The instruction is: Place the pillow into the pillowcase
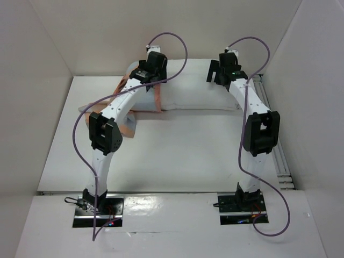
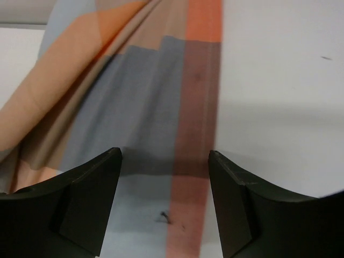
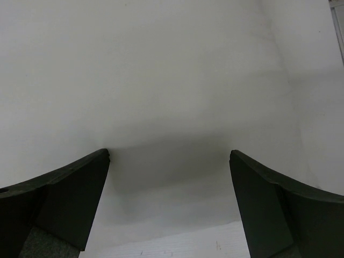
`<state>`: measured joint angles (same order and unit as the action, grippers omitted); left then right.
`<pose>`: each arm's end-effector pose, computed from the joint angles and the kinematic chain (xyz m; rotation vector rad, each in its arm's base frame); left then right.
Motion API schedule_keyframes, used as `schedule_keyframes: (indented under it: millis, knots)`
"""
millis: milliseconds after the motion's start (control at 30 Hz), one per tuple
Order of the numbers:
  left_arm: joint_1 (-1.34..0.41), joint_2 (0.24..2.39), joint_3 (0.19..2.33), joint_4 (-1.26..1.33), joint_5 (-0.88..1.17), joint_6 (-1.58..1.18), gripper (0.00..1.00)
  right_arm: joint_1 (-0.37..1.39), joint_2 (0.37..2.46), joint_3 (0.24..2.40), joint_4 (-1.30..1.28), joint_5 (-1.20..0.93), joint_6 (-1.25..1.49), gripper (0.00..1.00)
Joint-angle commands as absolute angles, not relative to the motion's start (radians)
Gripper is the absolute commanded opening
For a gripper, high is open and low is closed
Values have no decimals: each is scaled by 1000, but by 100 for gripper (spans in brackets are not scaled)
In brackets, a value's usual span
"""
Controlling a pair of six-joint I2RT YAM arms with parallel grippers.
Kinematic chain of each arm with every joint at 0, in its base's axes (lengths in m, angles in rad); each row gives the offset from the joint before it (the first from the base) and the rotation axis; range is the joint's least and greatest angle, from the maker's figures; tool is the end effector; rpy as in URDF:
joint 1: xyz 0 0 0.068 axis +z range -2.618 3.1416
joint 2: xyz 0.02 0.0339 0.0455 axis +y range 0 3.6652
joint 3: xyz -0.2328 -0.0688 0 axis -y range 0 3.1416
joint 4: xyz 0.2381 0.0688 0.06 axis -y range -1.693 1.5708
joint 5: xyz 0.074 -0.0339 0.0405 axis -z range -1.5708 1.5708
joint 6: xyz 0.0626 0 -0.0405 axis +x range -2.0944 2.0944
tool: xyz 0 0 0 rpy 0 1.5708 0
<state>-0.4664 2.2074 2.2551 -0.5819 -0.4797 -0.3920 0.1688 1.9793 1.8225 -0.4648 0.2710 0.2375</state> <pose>0.4639 -0.2012 0.3060 -0.2064 2.0291 -0.0302 0.4624 0.0618 0.2710 0.2256 2.1554 -0.0646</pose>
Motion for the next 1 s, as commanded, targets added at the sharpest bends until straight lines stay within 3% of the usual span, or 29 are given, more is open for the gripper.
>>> schedule_keyframes:
  millis: [0,100,167,267,300,367,400,433,867,900,967]
  knots:
    - [-440,2239,2299,-581,-485,-376,79,156,1993,1882,-454,244,232,100]
    - [-440,2252,2299,-591,-485,-376,77,156,2049,1919,-454,233,232,100]
    - [-440,2261,2289,-591,-485,-367,64,156,2089,1928,-454,218,232,100]
    - [-431,2270,2289,-591,-450,-367,25,156,2120,1928,-454,193,232,91]
    - [-431,2270,2289,-591,-424,-367,15,156,2120,1928,-442,167,232,66]
    - [-420,2270,2289,-606,-414,-367,0,156,2120,1901,-430,152,232,31]
    - [-420,2270,2299,-618,-391,-383,0,156,2111,1885,-417,152,241,7]
    - [-420,2270,2299,-618,-382,-383,0,156,2102,1855,-402,162,241,0]
    - [-430,2063,2177,-557,-178,-440,0,186,2011,1779,-376,190,250,0]
    - [-430,2054,2177,-557,-167,-455,4,195,2011,1770,-376,190,250,0]
    - [-440,2065,2186,-546,-211,-478,37,195,2011,1770,-385,190,250,0]
